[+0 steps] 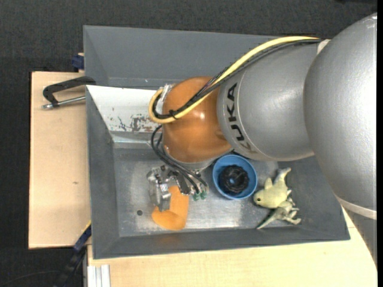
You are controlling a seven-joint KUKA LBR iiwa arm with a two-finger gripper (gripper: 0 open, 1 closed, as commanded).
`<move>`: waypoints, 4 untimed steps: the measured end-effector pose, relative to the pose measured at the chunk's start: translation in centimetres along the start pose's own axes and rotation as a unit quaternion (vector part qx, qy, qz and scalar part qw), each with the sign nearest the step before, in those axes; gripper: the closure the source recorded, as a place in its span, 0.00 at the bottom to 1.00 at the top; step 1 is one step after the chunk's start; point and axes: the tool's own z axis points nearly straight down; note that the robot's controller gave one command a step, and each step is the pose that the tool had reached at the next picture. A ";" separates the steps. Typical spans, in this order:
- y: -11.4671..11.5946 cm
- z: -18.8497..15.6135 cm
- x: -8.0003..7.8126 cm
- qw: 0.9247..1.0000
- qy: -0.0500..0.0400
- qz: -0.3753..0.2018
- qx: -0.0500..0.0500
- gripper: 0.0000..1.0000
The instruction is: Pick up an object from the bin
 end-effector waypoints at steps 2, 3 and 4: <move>-8.0 -0.3 2.1 1.000 -0.002 0.027 0.000 0.00; -3.5 7.2 1.7 0.998 0.000 -0.070 -0.001 0.00; -3.6 7.1 1.6 0.998 -0.002 -0.069 -0.001 1.00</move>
Offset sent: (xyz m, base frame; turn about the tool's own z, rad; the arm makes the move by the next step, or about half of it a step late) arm 0.0005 -0.0836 0.0023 0.0523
